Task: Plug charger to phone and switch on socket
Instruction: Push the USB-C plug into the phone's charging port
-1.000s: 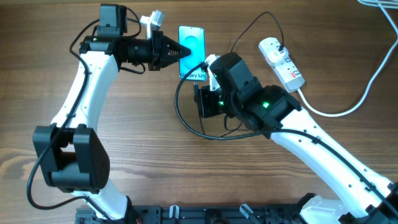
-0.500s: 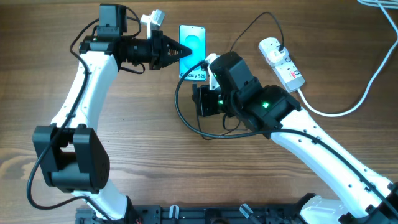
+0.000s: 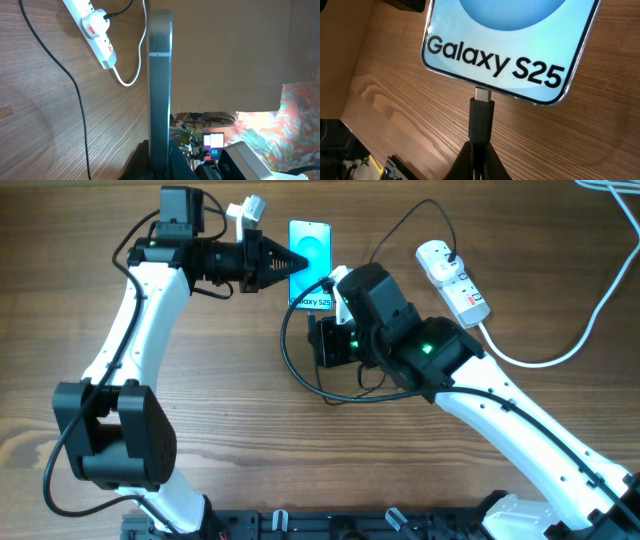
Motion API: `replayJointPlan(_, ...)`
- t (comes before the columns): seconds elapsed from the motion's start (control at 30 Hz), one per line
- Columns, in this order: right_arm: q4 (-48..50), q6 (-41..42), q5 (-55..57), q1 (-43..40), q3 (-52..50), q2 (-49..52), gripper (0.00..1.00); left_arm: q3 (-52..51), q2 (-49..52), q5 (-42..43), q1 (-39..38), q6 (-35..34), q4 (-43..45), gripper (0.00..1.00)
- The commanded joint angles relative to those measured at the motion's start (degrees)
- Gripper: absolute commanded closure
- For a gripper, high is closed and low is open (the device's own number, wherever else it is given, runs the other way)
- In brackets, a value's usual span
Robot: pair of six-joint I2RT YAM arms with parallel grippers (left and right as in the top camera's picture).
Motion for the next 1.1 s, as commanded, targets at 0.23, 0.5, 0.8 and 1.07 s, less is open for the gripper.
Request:
replayJointPlan(0.23,0.8,0.5,0.3,0.3,0.6,0.4,0.95,0.9,-1.5,2.9,-0.2,1.4,0.0,0.96)
replayJointPlan(0.5,1.7,0.6,0.4,0.2,0.6,0.4,0.94,0.9,-1.5,2.9,-0.2,2.9,-0.7,0.96)
replayJointPlan(0.8,5.1,0.4,1.9,0.0,0.6,0.4,0.93,0.9,-1.5,3.1,-0.2,2.9,-2.1,0.96)
replayJointPlan(1.07,7.2,-3.9,2.5,-2.7,0.7,0.4,0.87,0.9,-1.5,3.1,-0.6,2.9,-2.2,0.96)
